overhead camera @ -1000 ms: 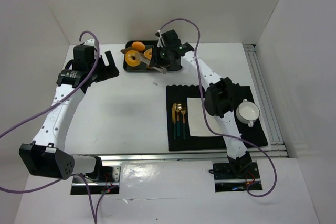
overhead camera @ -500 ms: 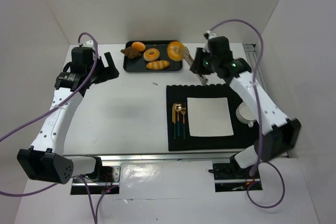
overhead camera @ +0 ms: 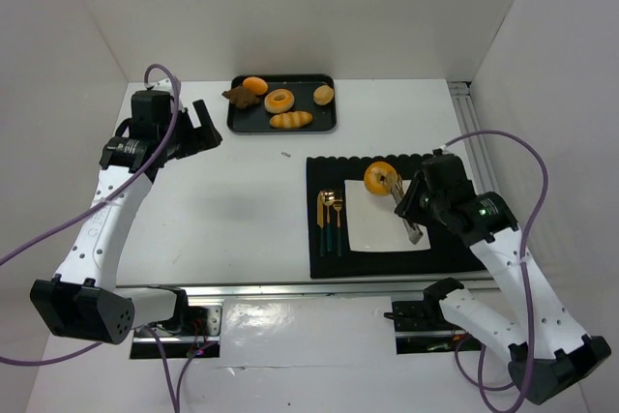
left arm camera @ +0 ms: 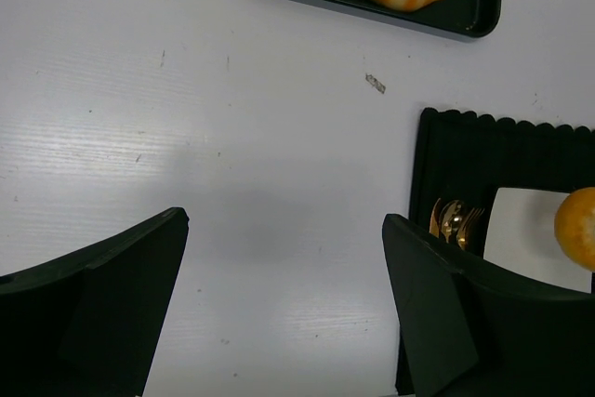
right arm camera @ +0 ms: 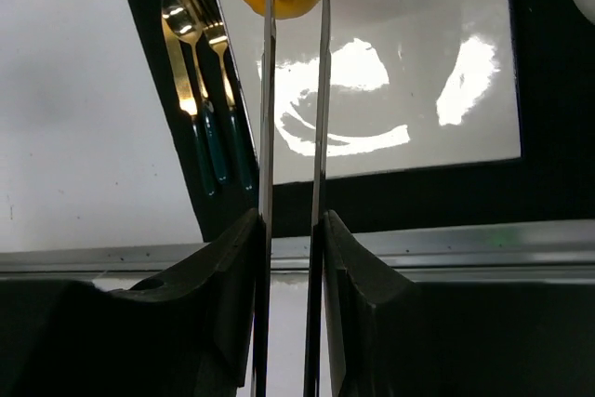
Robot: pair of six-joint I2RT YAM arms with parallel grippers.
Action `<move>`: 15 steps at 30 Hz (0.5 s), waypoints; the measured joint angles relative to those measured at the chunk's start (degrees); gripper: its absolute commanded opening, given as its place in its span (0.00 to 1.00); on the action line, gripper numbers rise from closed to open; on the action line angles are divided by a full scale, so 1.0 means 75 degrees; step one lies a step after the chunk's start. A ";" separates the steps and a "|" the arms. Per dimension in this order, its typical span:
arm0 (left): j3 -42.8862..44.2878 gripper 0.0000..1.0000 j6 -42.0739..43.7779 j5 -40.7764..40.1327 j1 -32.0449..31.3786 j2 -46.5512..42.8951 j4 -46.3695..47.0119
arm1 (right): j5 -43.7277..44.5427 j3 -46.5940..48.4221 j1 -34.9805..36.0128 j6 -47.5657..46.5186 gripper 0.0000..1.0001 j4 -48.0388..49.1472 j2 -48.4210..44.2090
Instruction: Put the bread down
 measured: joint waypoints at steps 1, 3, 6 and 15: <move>0.0000 0.99 -0.0003 0.0015 0.0000 -0.0006 0.0000 | 0.0038 0.0000 0.0000 0.0131 0.26 -0.0169 -0.0134; 0.0000 0.99 0.0000 0.0029 0.0000 -0.0012 0.0000 | 0.0149 0.0000 0.0000 0.0364 0.26 -0.0490 -0.0318; 0.0000 0.99 -0.0003 0.0067 0.0000 -0.0015 -0.0003 | 0.0347 0.0000 0.0000 0.0723 0.28 -0.0994 -0.0417; -0.0012 0.99 -0.0017 0.0227 0.0000 -0.0015 -0.0003 | 0.1000 -0.0166 0.0000 0.1478 0.58 -0.1711 -0.0405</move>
